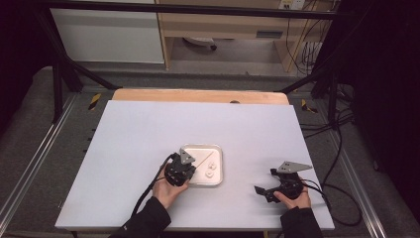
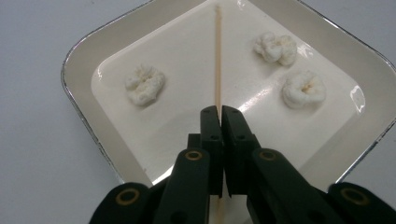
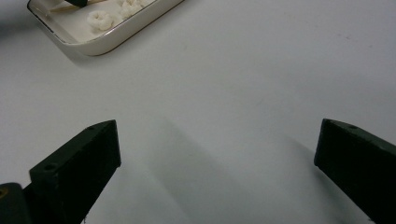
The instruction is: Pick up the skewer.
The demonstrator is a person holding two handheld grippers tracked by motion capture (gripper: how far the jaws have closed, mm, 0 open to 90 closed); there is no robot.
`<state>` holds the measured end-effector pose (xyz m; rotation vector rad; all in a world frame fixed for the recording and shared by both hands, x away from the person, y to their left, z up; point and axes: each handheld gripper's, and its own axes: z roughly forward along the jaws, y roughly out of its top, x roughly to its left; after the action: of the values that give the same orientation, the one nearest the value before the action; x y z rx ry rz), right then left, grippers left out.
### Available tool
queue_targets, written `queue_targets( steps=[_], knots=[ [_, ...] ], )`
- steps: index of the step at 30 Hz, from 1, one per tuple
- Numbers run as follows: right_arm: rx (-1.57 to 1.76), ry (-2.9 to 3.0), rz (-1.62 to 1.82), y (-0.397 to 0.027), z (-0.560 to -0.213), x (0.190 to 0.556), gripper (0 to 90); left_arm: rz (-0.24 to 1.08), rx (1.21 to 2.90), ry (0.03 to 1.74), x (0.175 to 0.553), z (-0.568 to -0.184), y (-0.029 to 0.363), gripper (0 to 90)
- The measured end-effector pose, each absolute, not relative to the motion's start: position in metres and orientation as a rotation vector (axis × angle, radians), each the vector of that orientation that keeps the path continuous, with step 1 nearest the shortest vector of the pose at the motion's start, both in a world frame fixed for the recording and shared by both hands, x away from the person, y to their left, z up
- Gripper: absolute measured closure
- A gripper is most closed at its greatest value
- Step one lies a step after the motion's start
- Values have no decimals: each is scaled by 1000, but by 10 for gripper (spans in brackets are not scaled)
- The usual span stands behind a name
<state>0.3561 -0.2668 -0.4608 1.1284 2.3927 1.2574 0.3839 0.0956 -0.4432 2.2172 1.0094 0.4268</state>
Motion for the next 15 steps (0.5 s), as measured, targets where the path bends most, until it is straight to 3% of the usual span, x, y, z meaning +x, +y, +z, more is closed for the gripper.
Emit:
queue_targets(
  steps=[15],
  knots=[
    [1124, 2395, 1253, -267, -461, 356, 10, 415, 2153, 982, 380, -440, 103, 885]
  ],
)
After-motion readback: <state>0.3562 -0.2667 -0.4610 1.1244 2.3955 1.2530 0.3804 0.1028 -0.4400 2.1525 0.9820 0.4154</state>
